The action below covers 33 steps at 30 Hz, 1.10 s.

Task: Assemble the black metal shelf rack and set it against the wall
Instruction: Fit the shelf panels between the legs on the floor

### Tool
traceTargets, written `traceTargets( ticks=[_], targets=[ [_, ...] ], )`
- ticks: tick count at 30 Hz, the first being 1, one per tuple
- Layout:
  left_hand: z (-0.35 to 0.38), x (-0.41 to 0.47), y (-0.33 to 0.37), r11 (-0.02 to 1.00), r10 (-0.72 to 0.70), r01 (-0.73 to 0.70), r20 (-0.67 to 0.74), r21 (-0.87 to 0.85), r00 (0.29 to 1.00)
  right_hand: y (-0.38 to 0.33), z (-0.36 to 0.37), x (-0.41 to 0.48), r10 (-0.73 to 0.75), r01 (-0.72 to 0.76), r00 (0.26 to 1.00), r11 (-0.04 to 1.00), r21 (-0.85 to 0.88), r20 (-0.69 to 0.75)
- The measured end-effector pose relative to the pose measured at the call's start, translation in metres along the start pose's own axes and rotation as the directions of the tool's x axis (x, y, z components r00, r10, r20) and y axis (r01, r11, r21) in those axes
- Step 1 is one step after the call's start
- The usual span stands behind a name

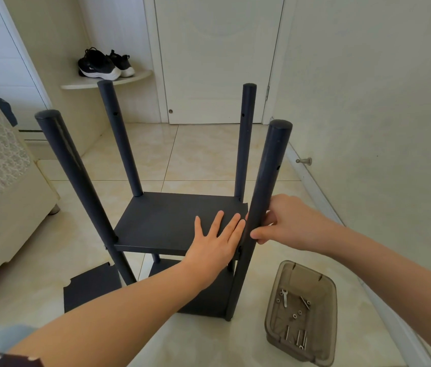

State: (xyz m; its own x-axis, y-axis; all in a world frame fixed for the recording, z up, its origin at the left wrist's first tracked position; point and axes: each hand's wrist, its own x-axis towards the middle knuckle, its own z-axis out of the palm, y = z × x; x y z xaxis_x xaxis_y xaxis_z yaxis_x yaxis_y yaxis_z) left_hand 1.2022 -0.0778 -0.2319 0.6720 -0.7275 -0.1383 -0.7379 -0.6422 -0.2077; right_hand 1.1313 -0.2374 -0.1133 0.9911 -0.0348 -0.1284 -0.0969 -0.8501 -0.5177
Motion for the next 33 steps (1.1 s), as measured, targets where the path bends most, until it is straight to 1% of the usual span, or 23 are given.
traceTargets(
  ticks=[4, 8, 11, 14, 17, 23, 27, 31, 33],
  targets=[
    [0.003, -0.003, -0.004, 0.999, 0.034, -0.034, -0.004, 0.021, 0.999, -0.002, 0.004, 0.002, -0.036, 0.037, 0.999, 0.998, 0.045, -0.029],
    [0.002, -0.003, -0.008, 1.0, -0.004, 0.004, -0.002, 0.024, 1.0, -0.003, 0.013, 0.005, -0.063, 0.071, 0.994, 0.993, 0.092, -0.09],
    [-0.004, 0.0, -0.008, 0.998, -0.05, 0.051, 0.032, -0.039, 0.998, -0.004, 0.016, 0.009, -0.066, 0.08, 0.989, 0.991, 0.106, -0.131],
    [-0.006, 0.001, -0.01, 0.987, -0.051, 0.06, 0.068, -0.152, 0.996, -0.004, 0.015, 0.011, -0.056, 0.071, 0.989, 0.991, 0.113, -0.137],
    [-0.005, 0.001, -0.009, 0.969, -0.047, 0.057, 0.047, -0.239, 0.998, -0.004, 0.014, 0.011, -0.04, 0.058, 0.99, 0.99, 0.129, -0.135],
    [-0.004, -0.002, -0.003, 0.967, -0.109, 0.099, -0.028, -0.234, 0.994, -0.006, 0.015, 0.007, 0.016, 0.018, 0.987, 0.977, 0.212, -0.157],
    [-0.004, -0.003, 0.0, 0.968, -0.121, 0.109, -0.039, -0.228, 0.992, -0.003, 0.011, 0.0, 0.028, 0.006, 0.993, 0.959, 0.284, -0.116],
    [-0.002, -0.003, 0.0, 0.964, -0.129, 0.118, -0.033, -0.239, 0.991, 0.01, 0.009, -0.008, 0.003, 0.02, 0.998, 0.917, 0.398, -0.057],
    [-0.001, -0.003, 0.0, 0.966, -0.132, 0.121, -0.035, -0.228, 0.991, 0.02, 0.01, -0.011, 0.001, 0.016, 0.999, 0.907, 0.421, -0.04]
  ],
)
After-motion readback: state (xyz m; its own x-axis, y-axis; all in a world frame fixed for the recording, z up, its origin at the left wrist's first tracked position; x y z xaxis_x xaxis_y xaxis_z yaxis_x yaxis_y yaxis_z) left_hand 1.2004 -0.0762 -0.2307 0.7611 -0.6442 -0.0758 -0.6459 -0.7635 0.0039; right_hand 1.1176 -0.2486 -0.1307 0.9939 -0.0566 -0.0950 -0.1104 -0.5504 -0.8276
